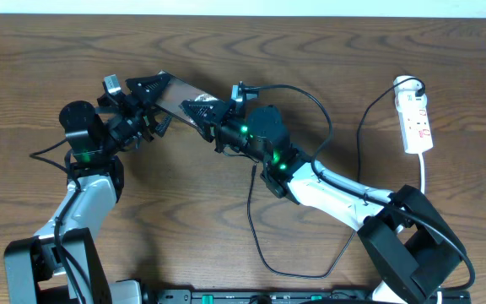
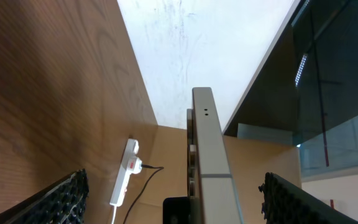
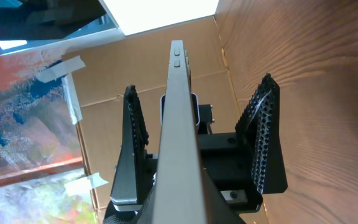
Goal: Plug charger to phone and switch on socket
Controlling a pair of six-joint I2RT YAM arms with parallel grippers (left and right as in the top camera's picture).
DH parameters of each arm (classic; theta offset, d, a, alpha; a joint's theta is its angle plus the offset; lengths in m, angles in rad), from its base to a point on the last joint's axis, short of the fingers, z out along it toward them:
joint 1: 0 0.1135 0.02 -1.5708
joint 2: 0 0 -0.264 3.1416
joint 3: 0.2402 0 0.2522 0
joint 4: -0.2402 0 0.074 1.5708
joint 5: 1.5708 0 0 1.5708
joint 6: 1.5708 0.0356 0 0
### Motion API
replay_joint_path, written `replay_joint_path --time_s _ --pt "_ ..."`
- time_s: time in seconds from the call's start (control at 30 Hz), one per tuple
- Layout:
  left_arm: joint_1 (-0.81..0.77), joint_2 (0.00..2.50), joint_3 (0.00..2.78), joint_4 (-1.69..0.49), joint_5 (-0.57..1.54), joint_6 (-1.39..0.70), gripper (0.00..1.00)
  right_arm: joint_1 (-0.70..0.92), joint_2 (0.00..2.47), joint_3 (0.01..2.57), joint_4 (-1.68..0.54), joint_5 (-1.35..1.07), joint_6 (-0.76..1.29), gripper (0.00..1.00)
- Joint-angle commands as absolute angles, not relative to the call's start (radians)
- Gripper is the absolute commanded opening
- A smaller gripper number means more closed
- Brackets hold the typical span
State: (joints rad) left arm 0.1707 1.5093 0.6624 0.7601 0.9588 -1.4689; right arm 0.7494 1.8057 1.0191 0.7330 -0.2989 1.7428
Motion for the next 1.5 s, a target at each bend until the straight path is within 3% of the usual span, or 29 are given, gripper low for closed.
replay_joint_path --time_s 0.0,0.33,0.5,0.53,0.63,0.73,1.1,1.47 --pt "0.169 1.504 0.662 0.765 0.956 -1.441 0.86 0.761 1.798 1.034 0.748 -0.298 1.777 0.02" --pt "0.169 1.504 0.662 0.765 0.952 -1.445 0.86 0.768 1.798 1.034 0.739 -0.301 1.801 0.02" --pt "0.169 1.504 0.662 0.765 0.952 -1.445 0.77 0.776 1.798 1.034 0.739 -0.302 1.79 0.02" --pt "0.169 1.504 0.662 0.765 0.951 -1.445 0.73 0.776 1.798 1.034 0.739 -0.302 1.79 0.02" --pt "0.169 1.504 0.662 0.765 0.949 -1.445 0.47 0.785 1.798 1.034 0.737 -0.301 1.791 0.02" --pt "0.169 1.504 0.662 0.765 0.949 -1.445 0.35 0.798 1.798 1.034 0.725 -0.29 1.791 0.02" --pt "0.169 1.504 0.662 0.765 0.936 -1.444 0.34 0.81 1.798 1.034 0.713 -0.297 1.791 0.01" --pt "0.169 1.504 0.662 0.765 0.93 -1.444 0.21 0.82 1.798 1.034 0.713 -0.297 1.791 0.02"
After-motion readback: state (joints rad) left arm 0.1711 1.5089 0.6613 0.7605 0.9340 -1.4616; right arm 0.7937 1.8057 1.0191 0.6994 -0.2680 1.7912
